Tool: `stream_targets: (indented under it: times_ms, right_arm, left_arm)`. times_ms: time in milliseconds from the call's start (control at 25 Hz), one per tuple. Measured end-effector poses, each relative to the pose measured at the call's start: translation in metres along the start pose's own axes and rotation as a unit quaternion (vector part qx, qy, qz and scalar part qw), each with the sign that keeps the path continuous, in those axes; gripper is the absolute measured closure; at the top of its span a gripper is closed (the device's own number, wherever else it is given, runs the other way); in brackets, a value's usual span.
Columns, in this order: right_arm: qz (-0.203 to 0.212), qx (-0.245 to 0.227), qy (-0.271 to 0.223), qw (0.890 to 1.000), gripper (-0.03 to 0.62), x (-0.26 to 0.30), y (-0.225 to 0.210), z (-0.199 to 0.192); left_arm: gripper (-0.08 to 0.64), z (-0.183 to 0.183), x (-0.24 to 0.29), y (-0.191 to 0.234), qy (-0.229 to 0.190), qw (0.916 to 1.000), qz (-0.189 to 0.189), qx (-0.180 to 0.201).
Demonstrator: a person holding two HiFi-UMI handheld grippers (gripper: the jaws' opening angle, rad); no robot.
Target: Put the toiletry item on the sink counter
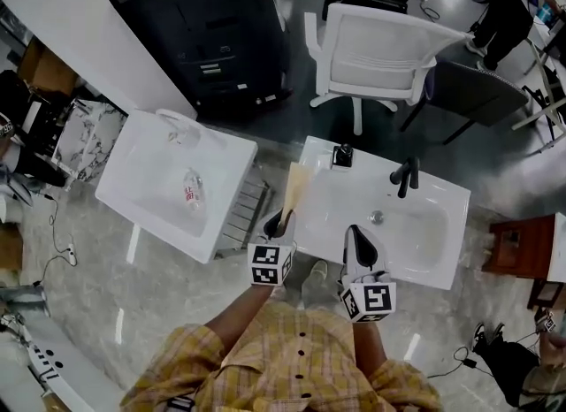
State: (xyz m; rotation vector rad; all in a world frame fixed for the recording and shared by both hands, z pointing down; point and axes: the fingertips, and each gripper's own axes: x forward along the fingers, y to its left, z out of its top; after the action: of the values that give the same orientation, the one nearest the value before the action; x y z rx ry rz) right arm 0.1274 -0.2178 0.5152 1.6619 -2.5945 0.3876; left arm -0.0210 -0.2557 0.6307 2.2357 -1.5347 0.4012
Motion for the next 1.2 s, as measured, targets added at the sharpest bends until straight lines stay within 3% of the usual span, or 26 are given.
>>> stream_targets:
  times_ms: [400, 800, 920, 1200]
  right_arm:
    - [-0.008, 0.015, 0.034, 0.999, 0.592, 0.001, -0.011, -0.023]
    - [-0.018, 0.021, 0.059, 0.998, 0.591, 0.001, -0.029, -0.038]
    - [-0.015, 0.023, 0.068, 0.997, 0.591, 0.000, -0.030, -0.041]
    - [-0.028, 0.033, 0.074, 0.996, 0.592, -0.003, -0.040, -0.046]
  left_arm:
    - [0.489, -0.073, 0.059, 0.023, 0.096, 0.9952, 0.015, 0.013]
    - [0.483, -0.118, 0.102, 0.028, 0.151, 0.9885, 0.011, 0.008]
    - [0.480, -0.124, 0.111, 0.029, 0.162, 0.9867, 0.012, -0.006]
    - [0.476, -0.140, 0.121, 0.030, 0.192, 0.9812, 0.018, 0.002]
